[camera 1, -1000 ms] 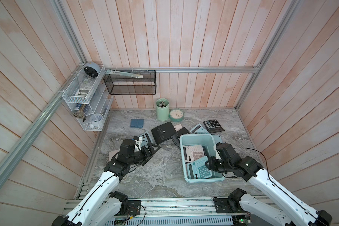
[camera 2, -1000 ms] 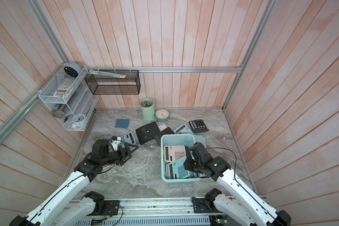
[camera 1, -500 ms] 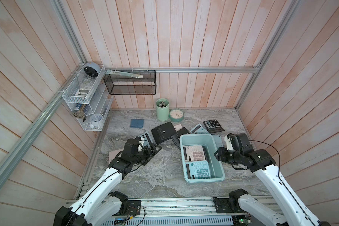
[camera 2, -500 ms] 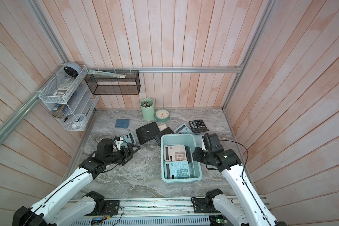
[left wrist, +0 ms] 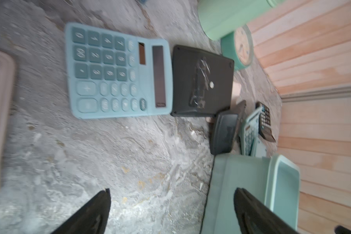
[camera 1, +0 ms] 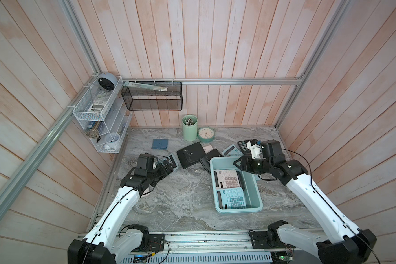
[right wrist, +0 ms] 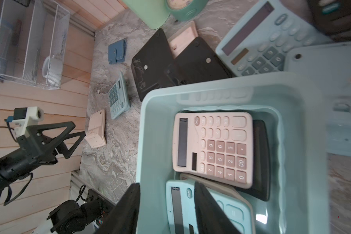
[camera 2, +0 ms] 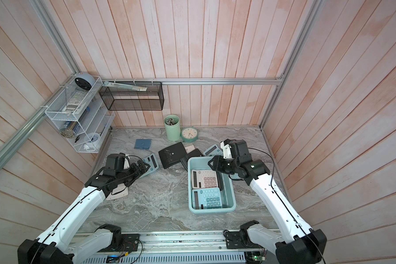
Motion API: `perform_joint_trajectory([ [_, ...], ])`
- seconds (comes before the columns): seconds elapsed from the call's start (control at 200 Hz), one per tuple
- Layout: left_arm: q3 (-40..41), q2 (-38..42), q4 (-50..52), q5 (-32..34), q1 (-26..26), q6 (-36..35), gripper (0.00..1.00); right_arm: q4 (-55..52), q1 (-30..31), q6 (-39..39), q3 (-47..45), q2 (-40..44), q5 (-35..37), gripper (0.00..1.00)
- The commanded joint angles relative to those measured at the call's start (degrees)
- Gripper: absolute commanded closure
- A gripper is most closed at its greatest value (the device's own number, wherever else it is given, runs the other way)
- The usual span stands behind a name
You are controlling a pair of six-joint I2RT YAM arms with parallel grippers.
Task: Put the calculator in the storage box
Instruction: Pick up the calculator from the center of the board.
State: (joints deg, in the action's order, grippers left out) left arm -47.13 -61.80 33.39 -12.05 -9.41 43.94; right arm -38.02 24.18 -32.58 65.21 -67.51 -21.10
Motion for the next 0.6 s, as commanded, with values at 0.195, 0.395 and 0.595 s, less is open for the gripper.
perform_joint_trajectory([
  [0.195,-3.2,-8.8,-2.9,4.6,8.8,-3.4,0.0,10.1,10.5,0.5,11.5,-15.9,-0.3,0.51],
  [0.395,-0.9,-13.0,-10.0,4.5,12.8,-0.2,0.0,13.9,14.2,0.7,17.1,-25.8,1.6,0.51],
  [0.595,-0.1,-17.1,-14.3,4.8,14.5,1.2,0.0,14.6,17.1,2.1,25.6,-37.9,2.5,0.51],
])
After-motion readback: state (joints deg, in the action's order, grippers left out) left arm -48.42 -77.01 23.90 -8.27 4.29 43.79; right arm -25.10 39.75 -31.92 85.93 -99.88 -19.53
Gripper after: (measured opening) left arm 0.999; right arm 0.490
